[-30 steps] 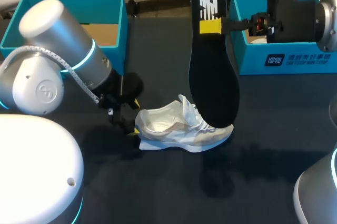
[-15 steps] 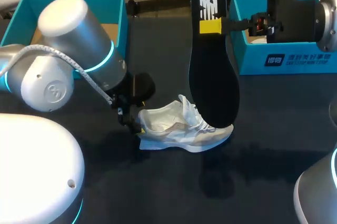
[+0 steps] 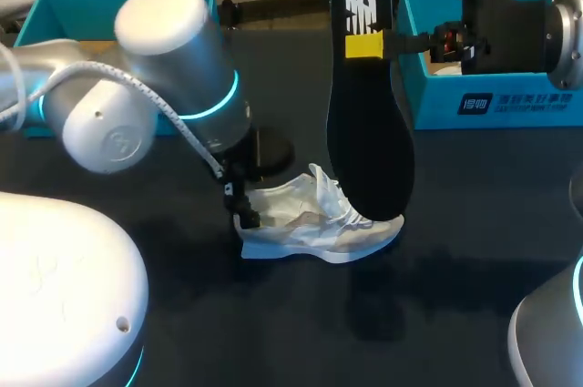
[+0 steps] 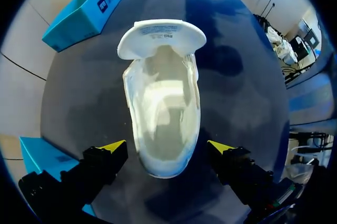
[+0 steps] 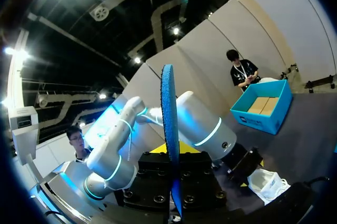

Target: Take the shoe out of the shoebox, open the shoe tongue, remove and reinsert the insole, then place the shoe into the shoebox

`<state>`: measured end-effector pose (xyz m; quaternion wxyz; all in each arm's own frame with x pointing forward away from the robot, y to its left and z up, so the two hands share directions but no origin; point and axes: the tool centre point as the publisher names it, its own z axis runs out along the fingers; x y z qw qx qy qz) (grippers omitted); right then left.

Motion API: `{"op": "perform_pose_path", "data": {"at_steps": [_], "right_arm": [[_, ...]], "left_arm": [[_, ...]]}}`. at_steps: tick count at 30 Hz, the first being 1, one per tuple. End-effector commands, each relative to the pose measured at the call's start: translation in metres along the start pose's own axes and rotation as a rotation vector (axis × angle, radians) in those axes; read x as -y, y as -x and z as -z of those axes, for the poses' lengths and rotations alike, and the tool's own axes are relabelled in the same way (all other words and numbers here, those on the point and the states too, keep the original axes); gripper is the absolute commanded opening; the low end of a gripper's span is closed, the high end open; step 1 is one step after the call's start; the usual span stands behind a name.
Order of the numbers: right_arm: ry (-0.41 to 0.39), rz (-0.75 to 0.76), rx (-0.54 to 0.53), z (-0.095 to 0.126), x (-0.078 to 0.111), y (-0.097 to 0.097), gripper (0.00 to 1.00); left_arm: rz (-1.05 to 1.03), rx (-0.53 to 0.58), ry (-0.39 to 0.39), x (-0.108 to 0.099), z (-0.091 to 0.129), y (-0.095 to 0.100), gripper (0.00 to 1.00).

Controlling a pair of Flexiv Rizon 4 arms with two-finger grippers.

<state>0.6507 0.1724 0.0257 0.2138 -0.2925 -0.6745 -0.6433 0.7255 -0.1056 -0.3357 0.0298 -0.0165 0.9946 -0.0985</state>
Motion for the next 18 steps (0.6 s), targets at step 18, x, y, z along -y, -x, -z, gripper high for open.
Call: {"op": "perform_pose_path", "data": {"at_steps": [18], "right_arm": [[-0.002, -0.002, 0.003, -0.0018, -0.0002, 0.0000, 0.00]], "left_arm": [[0.011, 0.010, 0.053, 0.0025, -0.0010, 0.0006, 1.00]]}}
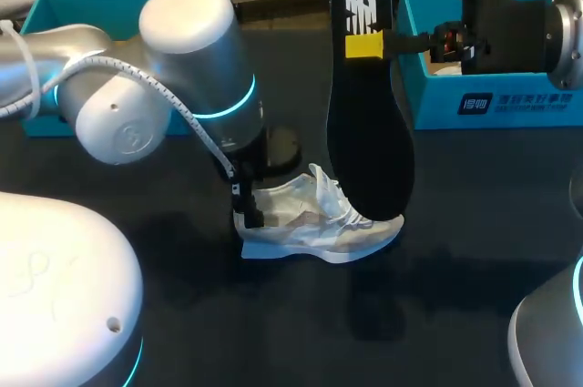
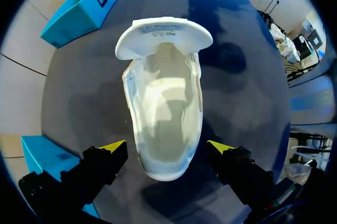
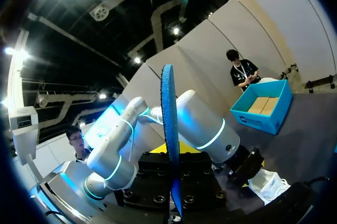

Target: Take the shoe out of the shoebox, open the shoe tongue, remove and reinsert the insole, then place the shoe into the shoebox

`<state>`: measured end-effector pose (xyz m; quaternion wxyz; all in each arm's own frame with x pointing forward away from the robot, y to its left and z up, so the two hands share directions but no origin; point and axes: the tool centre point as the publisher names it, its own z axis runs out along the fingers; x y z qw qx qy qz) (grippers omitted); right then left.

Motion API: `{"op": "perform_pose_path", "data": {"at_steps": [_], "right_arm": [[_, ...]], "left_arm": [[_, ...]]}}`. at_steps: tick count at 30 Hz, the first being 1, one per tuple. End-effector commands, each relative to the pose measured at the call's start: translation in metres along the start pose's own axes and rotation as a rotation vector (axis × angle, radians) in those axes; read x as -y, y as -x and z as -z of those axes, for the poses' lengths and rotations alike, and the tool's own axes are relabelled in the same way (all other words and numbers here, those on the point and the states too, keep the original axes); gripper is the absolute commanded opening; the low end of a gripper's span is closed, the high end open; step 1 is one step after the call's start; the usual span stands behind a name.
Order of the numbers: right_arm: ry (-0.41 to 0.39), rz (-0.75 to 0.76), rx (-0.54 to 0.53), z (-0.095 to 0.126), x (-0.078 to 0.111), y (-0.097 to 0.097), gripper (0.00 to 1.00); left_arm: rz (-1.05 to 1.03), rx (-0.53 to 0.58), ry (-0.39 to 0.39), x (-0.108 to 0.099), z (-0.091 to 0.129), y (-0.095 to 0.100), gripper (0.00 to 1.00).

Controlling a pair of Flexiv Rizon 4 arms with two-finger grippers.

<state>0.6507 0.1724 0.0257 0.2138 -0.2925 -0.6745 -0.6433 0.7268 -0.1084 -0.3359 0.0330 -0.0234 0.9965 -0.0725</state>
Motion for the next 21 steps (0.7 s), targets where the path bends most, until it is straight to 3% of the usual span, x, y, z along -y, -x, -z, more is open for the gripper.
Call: {"op": "perform_pose_path", "data": {"at_steps": [1, 12, 21], "right_arm": [[-0.002, -0.002, 0.003, -0.002, 0.000, 0.000, 0.00], [-0.002, -0.002, 0.003, -0.002, 0.000, 0.000, 0.00], [-0.002, -0.002, 0.003, -0.002, 0.000, 0.000, 0.00]], "left_arm": [[0.000, 0.001, 0.001, 0.000, 0.000, -0.001, 1.00], [-0.023, 0.017, -0.033, 0.015, 0.006, 0.019, 1.00], [-0.041, -0.007, -0.061, 0.033, -0.015, 0.044, 1.00]]}}
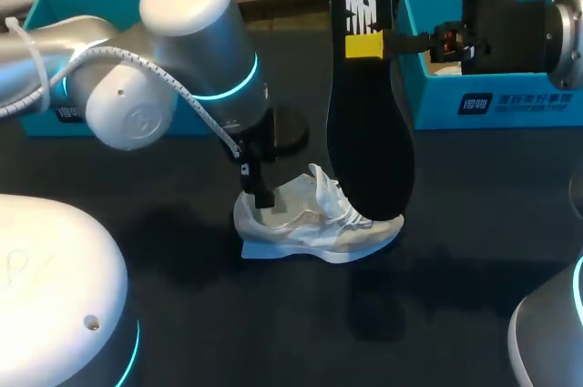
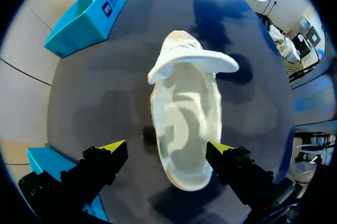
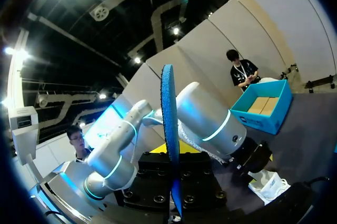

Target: Take the shoe out of the shoebox, open the shoe tongue, remove and reinsert the insole, then place the shoe into the shoebox

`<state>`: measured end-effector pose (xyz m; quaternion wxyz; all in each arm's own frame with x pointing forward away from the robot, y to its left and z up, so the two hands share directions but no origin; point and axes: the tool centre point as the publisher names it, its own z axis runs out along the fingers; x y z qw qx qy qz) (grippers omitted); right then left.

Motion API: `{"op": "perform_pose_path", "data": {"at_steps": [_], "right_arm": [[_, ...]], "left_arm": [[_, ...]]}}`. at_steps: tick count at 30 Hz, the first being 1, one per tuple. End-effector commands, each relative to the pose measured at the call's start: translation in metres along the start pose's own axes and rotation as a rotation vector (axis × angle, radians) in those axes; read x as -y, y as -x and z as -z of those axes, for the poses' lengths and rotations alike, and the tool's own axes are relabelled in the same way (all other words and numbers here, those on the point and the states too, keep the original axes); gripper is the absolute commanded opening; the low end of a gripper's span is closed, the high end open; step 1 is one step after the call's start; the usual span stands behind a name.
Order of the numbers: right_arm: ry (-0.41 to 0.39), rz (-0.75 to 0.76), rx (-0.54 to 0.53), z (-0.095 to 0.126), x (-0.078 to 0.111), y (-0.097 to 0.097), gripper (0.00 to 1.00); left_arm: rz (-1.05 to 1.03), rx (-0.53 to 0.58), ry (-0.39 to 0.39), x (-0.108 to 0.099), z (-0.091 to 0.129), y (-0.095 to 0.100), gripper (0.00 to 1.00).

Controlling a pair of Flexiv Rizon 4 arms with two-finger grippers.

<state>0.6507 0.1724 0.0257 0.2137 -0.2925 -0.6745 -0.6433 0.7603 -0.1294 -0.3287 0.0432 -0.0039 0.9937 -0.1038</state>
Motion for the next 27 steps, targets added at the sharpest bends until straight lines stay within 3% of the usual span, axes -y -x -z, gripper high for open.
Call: {"op": "perform_pose_path", "data": {"at_steps": [1, 11, 20, 21, 22, 26, 27], "right_arm": [[-0.002, -0.002, 0.003, -0.002, 0.000, 0.000, 0.00], [-0.002, -0.002, 0.003, -0.002, 0.000, 0.000, 0.00], [-0.002, -0.002, 0.003, -0.002, 0.000, 0.000, 0.00], [-0.002, -0.002, 0.003, -0.002, 0.000, 0.000, 0.00], [-0.002, -0.002, 0.003, -0.002, 0.000, 0.000, 0.00], [-0.002, -0.002, 0.003, -0.002, 0.000, 0.000, 0.00], [-0.002, -0.002, 0.003, -0.002, 0.000, 0.000, 0.00]], "left_arm": [[-0.011, -0.049, -0.012, 0.011, -0.022, 0.014, 1.00], [-0.022, -0.125, 0.001, 0.029, -0.053, 0.025, 1.00], [-0.043, -0.170, 0.001, 0.042, -0.070, 0.018, 0.89], [-0.045, -0.172, 0.000, 0.043, -0.071, 0.018, 0.85], [-0.046, -0.176, -0.001, 0.043, -0.072, 0.017, 0.70], [-0.049, -0.188, -0.003, 0.044, -0.075, 0.015, 0.39], [-0.049, -0.189, -0.004, 0.044, -0.075, 0.014, 0.25]]}}
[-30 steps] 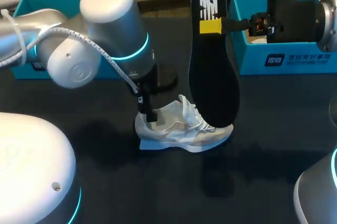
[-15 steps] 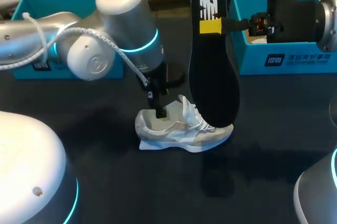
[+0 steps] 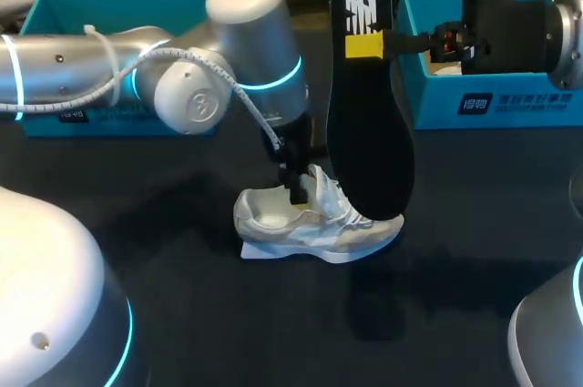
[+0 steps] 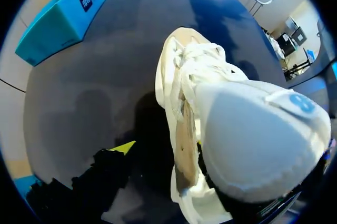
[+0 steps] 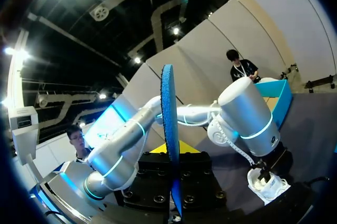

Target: Take the shoe out of the shoebox, open the shoe tongue, remove and reinsert the insole, then place the shoe into the shoebox

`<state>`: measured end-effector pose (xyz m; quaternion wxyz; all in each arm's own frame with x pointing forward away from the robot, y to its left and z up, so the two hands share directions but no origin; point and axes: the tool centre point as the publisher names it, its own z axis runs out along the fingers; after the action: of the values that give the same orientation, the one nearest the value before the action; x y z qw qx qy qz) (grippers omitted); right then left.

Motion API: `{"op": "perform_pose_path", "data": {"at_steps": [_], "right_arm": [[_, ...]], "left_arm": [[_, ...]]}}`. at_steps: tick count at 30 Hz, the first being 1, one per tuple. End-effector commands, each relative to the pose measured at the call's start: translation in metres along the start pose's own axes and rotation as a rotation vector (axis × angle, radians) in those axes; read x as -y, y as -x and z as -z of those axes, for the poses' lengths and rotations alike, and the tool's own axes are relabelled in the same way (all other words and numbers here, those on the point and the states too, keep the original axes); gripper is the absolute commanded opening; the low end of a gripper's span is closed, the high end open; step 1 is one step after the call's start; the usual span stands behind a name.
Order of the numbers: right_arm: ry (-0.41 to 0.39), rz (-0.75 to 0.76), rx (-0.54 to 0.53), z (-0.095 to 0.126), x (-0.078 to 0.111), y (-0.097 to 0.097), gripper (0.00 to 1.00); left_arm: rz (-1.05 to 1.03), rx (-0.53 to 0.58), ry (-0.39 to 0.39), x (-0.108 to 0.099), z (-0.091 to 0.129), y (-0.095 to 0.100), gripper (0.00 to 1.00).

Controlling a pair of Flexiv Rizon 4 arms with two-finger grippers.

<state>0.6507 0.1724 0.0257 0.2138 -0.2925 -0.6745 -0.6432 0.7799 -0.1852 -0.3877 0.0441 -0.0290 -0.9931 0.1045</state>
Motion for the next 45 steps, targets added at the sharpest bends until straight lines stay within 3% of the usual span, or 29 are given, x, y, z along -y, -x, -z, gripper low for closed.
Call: {"op": "perform_pose_path", "data": {"at_steps": [1, 2, 3, 9, 17, 23, 28, 32, 45], "right_arm": [[-0.001, -0.002, 0.003, -0.002, 0.000, 0.000, 0.00], [-0.001, -0.002, 0.003, -0.002, 0.000, 0.000, 0.00], [-0.001, -0.002, 0.003, -0.002, 0.000, 0.000, 0.00], [-0.001, -0.002, 0.003, -0.002, 0.000, 0.000, 0.00], [-0.001, -0.002, 0.003, -0.002, 0.000, 0.000, 0.00], [-0.001, -0.002, 0.003, -0.002, 0.000, 0.000, 0.00], [-0.001, -0.002, 0.003, -0.002, 0.000, 0.000, 0.00], [-0.001, -0.002, 0.003, -0.002, 0.000, 0.000, 0.00], [-0.001, -0.002, 0.003, -0.002, 0.000, 0.000, 0.00]], "left_arm": [[-0.002, -0.011, -0.001, 0.001, -0.004, 0.000, 0.16], [-0.002, -0.014, -0.003, 0.000, -0.004, -0.002, 0.02], [-0.003, -0.016, -0.004, 0.000, -0.004, -0.003, 0.00], [-0.054, -0.073, -0.024, -0.004, -0.002, -0.008, 0.00], [-0.217, -0.202, -0.001, -0.007, 0.027, -0.003, 0.00], [-0.427, -0.349, 0.093, 0.000, 0.039, 0.002, 0.00], [-0.744, -0.431, 0.180, 0.008, 0.038, -0.003, 0.00], [-0.888, -0.440, 0.245, 0.013, 0.034, -0.002, 0.00], [-0.903, -0.427, 0.247, 0.014, 0.033, -0.001, 0.00]]}}
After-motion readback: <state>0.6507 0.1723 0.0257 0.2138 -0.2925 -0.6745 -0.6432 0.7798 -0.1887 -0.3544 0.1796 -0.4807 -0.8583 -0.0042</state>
